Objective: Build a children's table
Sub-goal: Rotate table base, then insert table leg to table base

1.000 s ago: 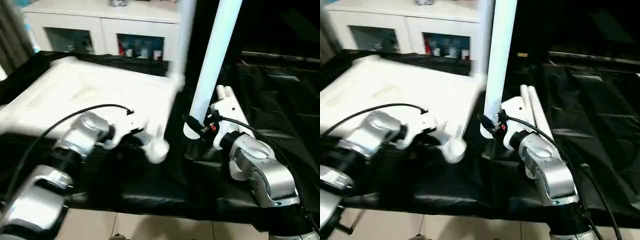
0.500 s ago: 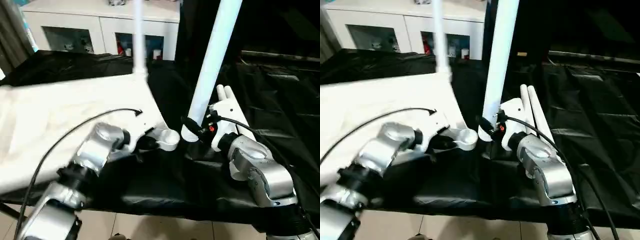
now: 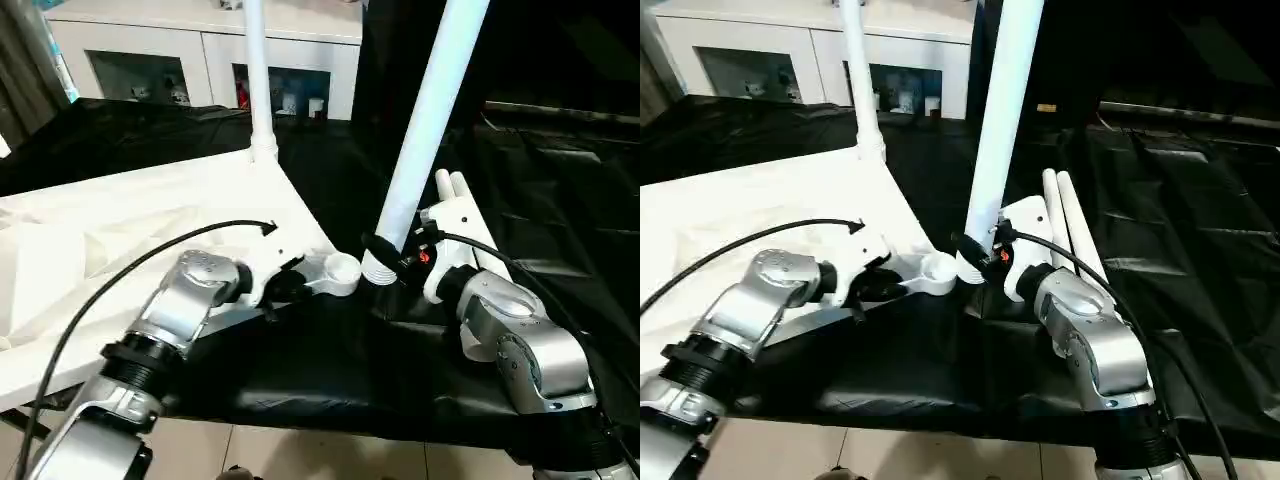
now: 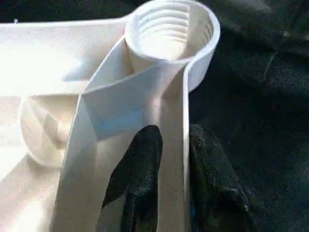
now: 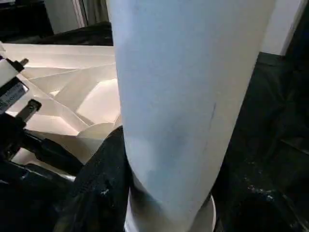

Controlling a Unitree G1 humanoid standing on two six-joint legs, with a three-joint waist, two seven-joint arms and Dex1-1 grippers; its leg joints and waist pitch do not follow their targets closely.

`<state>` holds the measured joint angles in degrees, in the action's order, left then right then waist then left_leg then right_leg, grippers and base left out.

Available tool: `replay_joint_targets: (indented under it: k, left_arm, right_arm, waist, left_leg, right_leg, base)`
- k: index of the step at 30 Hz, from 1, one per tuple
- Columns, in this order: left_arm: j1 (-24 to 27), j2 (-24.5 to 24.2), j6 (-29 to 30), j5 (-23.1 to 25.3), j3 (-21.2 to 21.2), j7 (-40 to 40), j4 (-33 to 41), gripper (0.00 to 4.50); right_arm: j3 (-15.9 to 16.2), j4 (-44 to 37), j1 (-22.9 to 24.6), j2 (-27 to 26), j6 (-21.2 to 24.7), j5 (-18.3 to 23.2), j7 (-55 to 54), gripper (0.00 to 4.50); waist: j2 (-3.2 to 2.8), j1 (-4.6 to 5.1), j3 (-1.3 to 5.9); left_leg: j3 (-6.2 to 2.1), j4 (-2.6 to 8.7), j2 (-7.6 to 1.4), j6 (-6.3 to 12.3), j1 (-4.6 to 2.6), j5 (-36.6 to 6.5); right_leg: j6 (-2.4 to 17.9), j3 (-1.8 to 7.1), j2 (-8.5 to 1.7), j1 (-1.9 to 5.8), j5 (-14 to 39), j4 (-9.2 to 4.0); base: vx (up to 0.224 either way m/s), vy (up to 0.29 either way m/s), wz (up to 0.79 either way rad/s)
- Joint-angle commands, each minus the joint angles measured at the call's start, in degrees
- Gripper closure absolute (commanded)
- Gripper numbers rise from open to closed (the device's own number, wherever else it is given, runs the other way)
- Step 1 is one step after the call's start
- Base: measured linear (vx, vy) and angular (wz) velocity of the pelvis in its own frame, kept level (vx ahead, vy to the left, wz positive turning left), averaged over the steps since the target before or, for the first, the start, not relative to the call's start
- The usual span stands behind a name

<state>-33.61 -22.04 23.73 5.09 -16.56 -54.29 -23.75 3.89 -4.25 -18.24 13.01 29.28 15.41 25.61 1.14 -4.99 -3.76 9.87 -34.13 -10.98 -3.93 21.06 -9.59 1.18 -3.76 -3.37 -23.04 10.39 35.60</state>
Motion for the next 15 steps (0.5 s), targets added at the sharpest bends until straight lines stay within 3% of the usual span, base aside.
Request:
replay_joint_targets:
  k: [1,5,11,15]
  left_arm:
    - [0.06,-0.81,0.49,0.2,0.13,-0.07,0.5,3.44]
    - [0.35,-0.91,0.35,-0.09,0.0,0.06,0.41,3.44]
    - [0.81,-0.18,0.21,-1.31,0.7,0.23,-0.02,4.0]
    - [1.49,1.11,-3.55,-3.52,2.8,0.88,-0.17,4.33]
  right_arm:
    - [-0.8,-0.18,-1.51,0.2,0.37,0.74,0.27,2.62]
    - [-0.85,-0.17,-1.6,0.17,0.44,0.7,0.36,2.62]
    - [-0.77,-0.12,-1.67,0.13,0.68,0.87,0.53,2.62]
    - [-0.65,0.55,-2.06,0.11,1.17,1.26,1.1,2.62]
  waist:
    - [0.07,-0.16,4.0]
    - [0.09,-0.21,4.0]
    - [0.15,-0.21,3.96]
    - [0.31,-0.21,3.95]
  left_leg:
    - [-0.74,4.12,-1.84,-0.48,-0.7,-13.05]
    - [-0.75,4.17,-1.87,-0.58,-0.61,-13.01]
    - [-0.72,4.15,-1.84,-0.57,-0.63,-13.13]
    - [-0.71,4.1,-1.83,-0.39,-0.58,-13.28]
  right_leg:
    - [6.83,3.02,-4.75,2.56,18.61,-5.2]
    - [6.91,3.03,-4.76,2.61,18.5,-5.19]
    - [6.83,3.03,-4.77,2.55,19.06,-5.27]
    - [6.65,2.99,-4.85,2.54,20.12,-5.41]
  base:
    - [0.0,0.0,0.0]
    - [0.0,0.0,0.0]
    - [0.0,0.0,0.0]
    - [0.0,0.0,0.0]
